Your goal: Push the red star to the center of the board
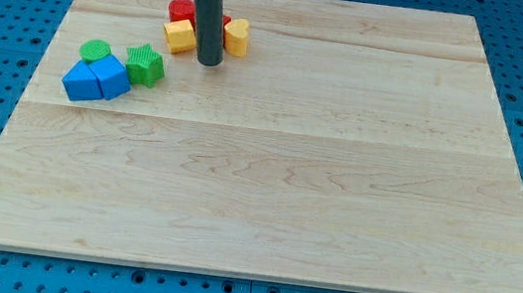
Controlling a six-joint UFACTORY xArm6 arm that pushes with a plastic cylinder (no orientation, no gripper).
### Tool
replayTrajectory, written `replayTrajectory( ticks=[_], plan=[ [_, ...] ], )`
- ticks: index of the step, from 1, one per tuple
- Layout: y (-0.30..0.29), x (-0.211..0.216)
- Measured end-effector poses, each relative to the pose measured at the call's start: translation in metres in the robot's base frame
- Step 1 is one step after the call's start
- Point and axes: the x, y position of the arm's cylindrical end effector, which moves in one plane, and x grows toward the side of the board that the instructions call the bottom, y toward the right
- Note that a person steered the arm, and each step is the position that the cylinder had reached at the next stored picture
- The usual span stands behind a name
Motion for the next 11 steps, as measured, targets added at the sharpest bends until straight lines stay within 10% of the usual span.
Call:
replayTrajectory(
  ticks=[2,5,8,11],
  plan=[
    [0.101,-0.038],
    [-0.006,-0.146],
    [-0.036,-0.094],
    [0.091,-0.008]
  ],
)
